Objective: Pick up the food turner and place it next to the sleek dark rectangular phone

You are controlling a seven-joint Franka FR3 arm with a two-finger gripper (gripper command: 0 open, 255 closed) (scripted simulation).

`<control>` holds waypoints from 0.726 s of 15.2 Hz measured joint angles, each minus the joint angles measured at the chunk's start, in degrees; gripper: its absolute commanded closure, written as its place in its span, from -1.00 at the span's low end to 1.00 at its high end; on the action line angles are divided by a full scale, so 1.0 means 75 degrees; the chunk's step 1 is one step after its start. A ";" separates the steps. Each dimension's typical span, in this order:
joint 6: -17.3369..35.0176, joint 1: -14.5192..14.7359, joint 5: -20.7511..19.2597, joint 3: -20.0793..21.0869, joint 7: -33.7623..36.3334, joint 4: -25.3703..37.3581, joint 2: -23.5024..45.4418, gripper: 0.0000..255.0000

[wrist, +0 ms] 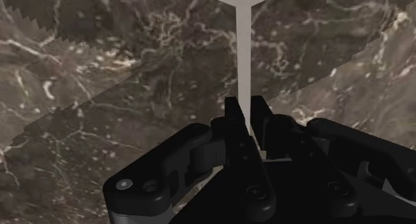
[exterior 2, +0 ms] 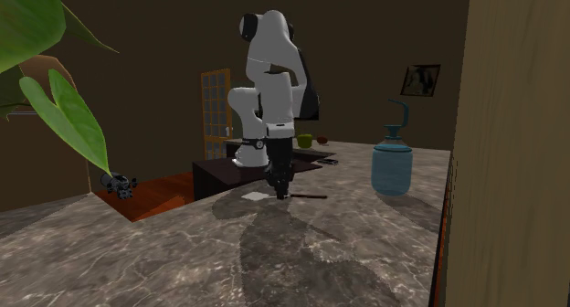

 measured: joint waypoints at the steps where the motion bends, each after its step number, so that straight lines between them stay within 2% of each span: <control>1: -0.0071 0.0039 -0.0070 -0.0057 0.0047 -0.0053 -0.0128 1.00; 11: -0.0864 0.0349 -0.0746 -0.0471 0.0569 -0.0119 -0.1045 1.00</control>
